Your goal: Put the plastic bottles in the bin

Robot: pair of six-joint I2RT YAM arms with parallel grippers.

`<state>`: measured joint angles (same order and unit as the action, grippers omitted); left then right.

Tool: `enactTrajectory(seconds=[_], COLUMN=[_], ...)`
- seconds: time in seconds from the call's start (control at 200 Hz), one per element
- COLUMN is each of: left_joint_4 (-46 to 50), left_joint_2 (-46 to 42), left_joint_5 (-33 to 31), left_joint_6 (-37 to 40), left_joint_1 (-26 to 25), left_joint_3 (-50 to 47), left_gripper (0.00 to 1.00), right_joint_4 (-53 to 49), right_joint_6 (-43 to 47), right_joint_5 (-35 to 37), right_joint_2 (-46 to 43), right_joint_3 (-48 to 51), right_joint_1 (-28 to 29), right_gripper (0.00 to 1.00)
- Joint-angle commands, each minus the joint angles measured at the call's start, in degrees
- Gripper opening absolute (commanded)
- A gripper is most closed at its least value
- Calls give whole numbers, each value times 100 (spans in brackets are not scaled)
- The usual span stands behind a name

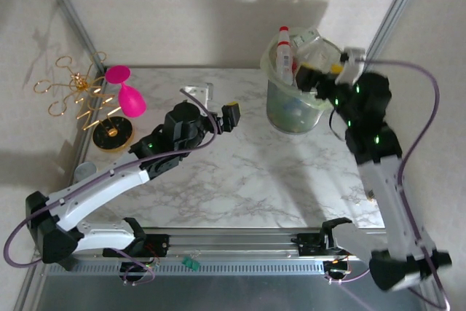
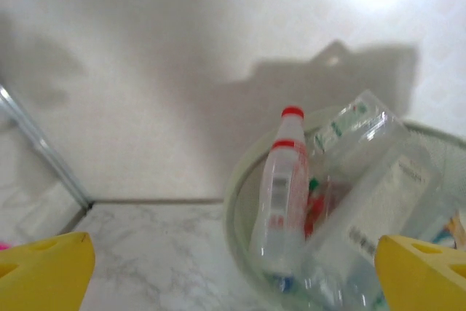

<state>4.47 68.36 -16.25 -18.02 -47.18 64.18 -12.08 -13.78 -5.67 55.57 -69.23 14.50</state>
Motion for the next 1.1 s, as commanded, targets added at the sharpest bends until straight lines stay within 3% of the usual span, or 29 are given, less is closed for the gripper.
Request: enactTrajectory(seconds=[0.0, 0.12, 0.225, 0.32, 0.551, 0.801, 0.956, 1.091], left_joint_4=[-191, -267, -109, -261, -1974, -3478, -3378, -3872], left_joint_2=[-312, -351, -26, 239, -345, -945, -626, -253], left_joint_5=[-541, -575, -1225, -1598, -517, 607, -250, -508], left_joint_6=[369, 1356, 1477, 1330, 1319, 234, 441, 508], left_joint_1=[61, 69, 77, 182, 1019, 2940, 3253, 3411], left_joint_3=[-334, -753, -841, -1005, -2508, -4000, -3968, -4095], left_gripper=[100, 100, 100, 100, 100, 95, 98, 99], right_joint_4=[1054, 637, 558, 708, 1566, 2465, 2583, 2842], right_joint_6=[482, 551, 437, 186, 172, -151, -137, -39], right_joint_5=[-451, -501, -315, 406, 1345, 2352, 3263, 3767], right_joint_2=[-741, -970, -834, -494, 426, 1145, 1760, 1983], right_joint_3=[974, 1451, 1913, 2306, 2852, 2943, 2771, 3016], right_joint_1=[-7, -2, -6, -6, -2, -26, -51, -187], right_gripper=[99, 99, 99, 99, 99, 99, 99, 99])
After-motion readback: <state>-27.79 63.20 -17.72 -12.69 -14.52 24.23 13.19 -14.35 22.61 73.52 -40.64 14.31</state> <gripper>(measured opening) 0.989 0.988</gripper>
